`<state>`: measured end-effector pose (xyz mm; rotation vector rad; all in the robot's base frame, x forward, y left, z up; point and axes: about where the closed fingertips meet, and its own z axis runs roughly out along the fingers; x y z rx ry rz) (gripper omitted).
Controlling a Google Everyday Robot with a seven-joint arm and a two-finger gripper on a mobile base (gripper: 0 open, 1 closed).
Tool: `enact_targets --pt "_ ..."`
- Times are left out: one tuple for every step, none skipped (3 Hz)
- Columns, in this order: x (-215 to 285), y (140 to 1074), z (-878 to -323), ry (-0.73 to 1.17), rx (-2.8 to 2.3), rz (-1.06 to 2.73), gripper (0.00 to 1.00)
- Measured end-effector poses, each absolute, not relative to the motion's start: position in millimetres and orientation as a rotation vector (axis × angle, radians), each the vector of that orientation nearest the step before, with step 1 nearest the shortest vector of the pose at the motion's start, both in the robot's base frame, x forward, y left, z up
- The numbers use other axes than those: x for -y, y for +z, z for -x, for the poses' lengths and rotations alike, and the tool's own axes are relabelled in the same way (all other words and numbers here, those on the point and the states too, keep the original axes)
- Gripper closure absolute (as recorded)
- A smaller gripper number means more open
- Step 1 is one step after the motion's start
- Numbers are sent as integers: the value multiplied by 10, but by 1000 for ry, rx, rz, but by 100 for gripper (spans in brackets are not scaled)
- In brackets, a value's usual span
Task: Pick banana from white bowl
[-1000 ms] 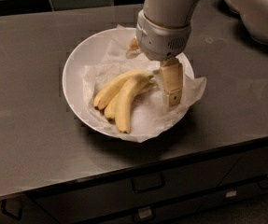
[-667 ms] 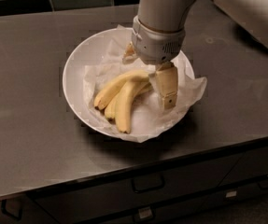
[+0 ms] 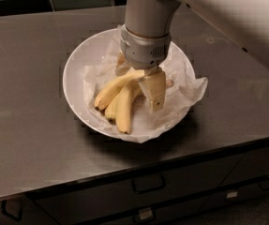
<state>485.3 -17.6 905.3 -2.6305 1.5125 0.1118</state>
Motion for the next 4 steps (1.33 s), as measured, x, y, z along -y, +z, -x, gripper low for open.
enact_targets --pt "134 9002 -4853 125 -1505 2644 28" --pt "97 8970 -4861 132 -1496 2657 31" --pt "85 8949 -4863 137 -1494 2662 34" --pt "50 8932 -4872 139 -1480 2675 35"
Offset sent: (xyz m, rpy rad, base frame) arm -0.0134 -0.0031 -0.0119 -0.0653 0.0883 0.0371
